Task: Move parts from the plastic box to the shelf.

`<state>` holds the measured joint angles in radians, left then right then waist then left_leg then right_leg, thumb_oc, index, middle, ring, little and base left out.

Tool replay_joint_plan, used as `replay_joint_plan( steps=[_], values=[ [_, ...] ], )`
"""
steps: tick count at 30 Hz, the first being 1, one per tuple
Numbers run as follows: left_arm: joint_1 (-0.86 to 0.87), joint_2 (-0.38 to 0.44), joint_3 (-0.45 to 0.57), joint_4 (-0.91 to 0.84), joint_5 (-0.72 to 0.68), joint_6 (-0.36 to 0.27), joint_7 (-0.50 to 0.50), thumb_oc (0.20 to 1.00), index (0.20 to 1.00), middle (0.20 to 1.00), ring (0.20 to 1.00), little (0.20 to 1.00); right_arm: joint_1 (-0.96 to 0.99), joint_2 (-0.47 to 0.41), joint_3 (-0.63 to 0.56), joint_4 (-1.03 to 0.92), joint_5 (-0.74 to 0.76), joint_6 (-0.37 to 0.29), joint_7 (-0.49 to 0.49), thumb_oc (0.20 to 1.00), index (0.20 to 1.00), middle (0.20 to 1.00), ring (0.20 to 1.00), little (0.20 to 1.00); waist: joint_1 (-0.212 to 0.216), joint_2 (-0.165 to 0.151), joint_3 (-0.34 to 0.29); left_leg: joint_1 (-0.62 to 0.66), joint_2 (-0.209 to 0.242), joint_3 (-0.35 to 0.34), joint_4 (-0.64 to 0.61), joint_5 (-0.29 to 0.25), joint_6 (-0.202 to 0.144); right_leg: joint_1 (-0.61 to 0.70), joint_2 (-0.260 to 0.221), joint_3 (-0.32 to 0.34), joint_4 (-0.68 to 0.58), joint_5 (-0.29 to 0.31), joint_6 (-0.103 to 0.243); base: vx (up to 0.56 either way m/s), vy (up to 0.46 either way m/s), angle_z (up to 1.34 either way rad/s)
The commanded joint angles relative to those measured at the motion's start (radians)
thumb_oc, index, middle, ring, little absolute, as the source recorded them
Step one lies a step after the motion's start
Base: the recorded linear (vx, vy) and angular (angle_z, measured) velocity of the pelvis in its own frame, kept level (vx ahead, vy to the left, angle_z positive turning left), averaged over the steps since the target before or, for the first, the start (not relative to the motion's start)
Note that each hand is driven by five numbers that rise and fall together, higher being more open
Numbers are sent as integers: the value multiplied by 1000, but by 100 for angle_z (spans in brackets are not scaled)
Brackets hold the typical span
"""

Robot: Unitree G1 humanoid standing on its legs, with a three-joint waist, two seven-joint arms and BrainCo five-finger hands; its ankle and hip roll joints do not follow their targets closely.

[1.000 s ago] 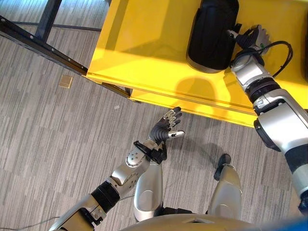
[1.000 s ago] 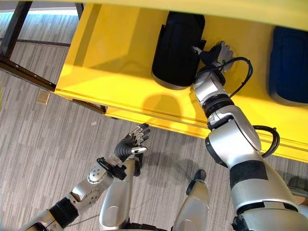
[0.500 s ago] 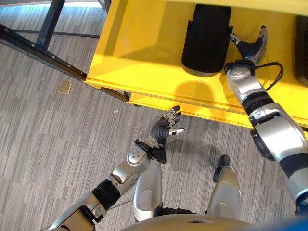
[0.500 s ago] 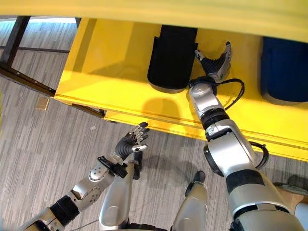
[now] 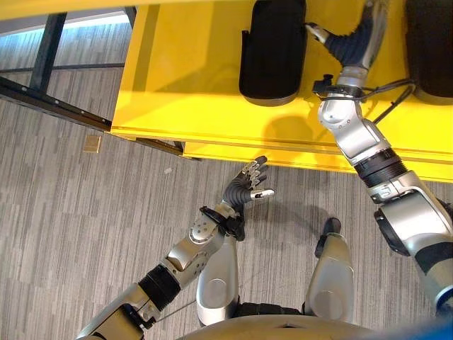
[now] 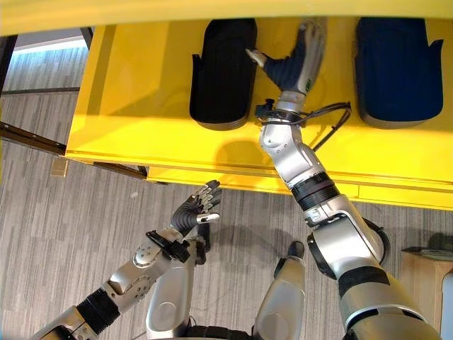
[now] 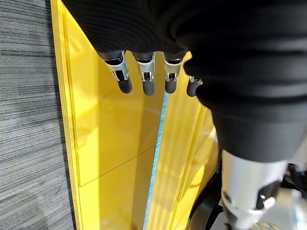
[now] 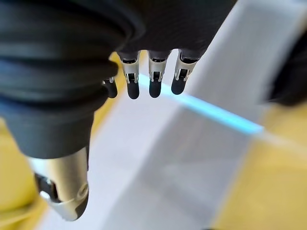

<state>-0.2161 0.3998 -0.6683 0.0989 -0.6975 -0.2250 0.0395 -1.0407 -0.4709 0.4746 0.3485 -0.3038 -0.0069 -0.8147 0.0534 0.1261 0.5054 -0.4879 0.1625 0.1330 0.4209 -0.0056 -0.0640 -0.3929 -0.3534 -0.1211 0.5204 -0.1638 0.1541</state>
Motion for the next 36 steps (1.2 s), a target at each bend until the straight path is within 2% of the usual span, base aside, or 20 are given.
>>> replay_joint_plan(
  steps=[1,4,6,7,8,10,11,12,13,15,18,24,26,27,29,31,33,36],
  values=[
    [1,-12,18,-89,-22,-45,-44,1000,1000,1000,1000,1000,-41,-50,40,-81,-161,-14,105,1000,1000,1000,1000,1000,29,10,15,86,-70,46,-43,-84,70,-1,113,-84,172,-126,-111,0,0,0],
    [21,-1,46,-70,-24,-59,-85,1000,1000,1000,1000,1000,12,-77,100,-195,-240,-76,190,1000,1000,1000,1000,1000,23,2,15,84,-66,43,-35,-87,70,-2,111,-81,176,-129,-109,0,0,0],
    [23,-1,49,-66,-22,-59,-90,1000,1000,1000,1000,1000,15,-80,113,-206,-247,-90,201,1000,1000,1000,1000,1000,23,1,15,83,-66,43,-35,-88,71,-2,111,-81,177,-129,-109,0,0,0],
    [27,9,57,-60,-25,-61,-105,1000,1000,1000,1000,1000,15,-95,150,-251,-257,-119,290,1000,1000,1000,1000,1000,26,-3,15,82,-66,38,-32,-90,69,1,111,-82,176,-130,-108,10,-38,-1],
    [29,11,60,-57,-27,-62,-112,1000,1000,1000,1000,1000,10,-101,172,-261,-267,-139,311,1000,1000,1000,1000,1000,29,-5,15,81,-65,37,-31,-90,70,3,112,-82,176,-130,-109,10,-52,0],
    [32,21,69,-55,-24,-59,-121,1000,1000,1000,1000,1000,3,-110,214,-315,-276,-114,379,1000,1000,1000,1000,1000,34,-10,15,78,-63,33,-24,-93,69,2,112,-84,180,-131,-108,-2,-46,1],
    [32,22,69,-55,-23,-58,-122,1000,1000,1000,1000,1000,0,-110,222,-315,-271,-109,380,1000,1000,1000,1000,1000,36,-11,15,78,-63,32,-24,-93,69,3,112,-85,180,-131,-108,-7,-52,0],
    [32,27,71,-55,-20,-59,-131,1000,1000,1000,1000,1000,-16,-110,254,-316,-222,-90,418,1000,1000,1000,1000,1000,42,-13,15,78,-64,29,-21,-94,70,6,113,-88,183,-134,-109,-4,-53,0],
    [38,32,72,-54,-22,-66,-140,1000,1000,1000,1000,1000,-22,-112,285,-321,-207,-49,430,1000,1000,1000,1000,1000,48,-15,15,79,-65,26,-21,-94,70,10,114,-93,184,-135,-111,-4,-62,3],
    [40,39,75,-61,-20,-64,-140,1000,1000,1000,1000,1000,-28,-114,303,-310,-194,-14,450,1000,1000,1000,1000,1000,54,-17,15,80,-66,23,-21,-95,71,17,113,-99,180,-135,-110,-7,-54,3],
    [45,40,79,-63,4,-80,-134,1000,1000,1000,1000,1000,-36,-120,341,-296,-151,8,451,1000,1000,1000,1000,1000,64,-21,15,84,-63,21,-31,-90,72,23,115,-107,172,-132,-108,-25,-49,2],
    [41,62,86,-104,74,-49,-130,1000,1000,1000,1000,1000,21,-137,310,-350,-143,32,451,1000,1000,1000,1000,1000,56,-28,15,95,-55,23,-48,-81,69,42,120,-109,145,-122,-104,-19,-32,4],
    [39,73,87,-109,98,-76,-132,1000,1000,1000,1000,1000,31,-150,308,-360,-133,31,449,1000,1000,1000,1000,1000,52,-28,15,100,-51,25,-54,-78,67,46,122,-108,139,-121,-105,-10,-8,3],
    [32,85,94,-138,96,-80,-208,1000,1000,1000,1000,1000,51,-166,298,-397,-126,25,439,1000,1000,1000,1000,1000,47,-26,15,106,-49,29,-62,-75,67,50,124,-108,133,-120,-105,0,0,0],
    [30,97,92,-164,129,-95,-238,1000,1000,1000,1000,1000,62,-172,291,-412,-126,20,434,1000,1000,1000,1000,1000,44,-24,15,106,-47,29,-63,-74,66,51,124,-106,132,-120,-105,-14,4,-4],
    [33,130,87,-212,122,-122,-252,1000,1000,1000,1000,1000,85,-186,273,-424,-121,-20,425,1000,1000,1000,1000,1000,36,-19,15,109,-44,30,-65,-70,62,54,127,-100,127,-119,-107,-6,26,-3],
    [37,154,122,-249,32,-156,-257,1000,1000,1000,1000,1000,109,-209,262,-465,-127,7,414,1000,1000,1000,1000,1000,29,-14,15,119,-44,34,-71,-70,62,57,127,-96,131,-123,-108,-3,40,-2],
    [39,166,168,-295,-2,-189,-245,1000,1000,1000,1000,1000,128,-207,248,-479,-198,33,335,1000,1000,1000,1000,1000,27,-10,15,124,-41,34,-70,-69,61,63,129,-94,135,-128,-112,0,0,0]
  ],
)
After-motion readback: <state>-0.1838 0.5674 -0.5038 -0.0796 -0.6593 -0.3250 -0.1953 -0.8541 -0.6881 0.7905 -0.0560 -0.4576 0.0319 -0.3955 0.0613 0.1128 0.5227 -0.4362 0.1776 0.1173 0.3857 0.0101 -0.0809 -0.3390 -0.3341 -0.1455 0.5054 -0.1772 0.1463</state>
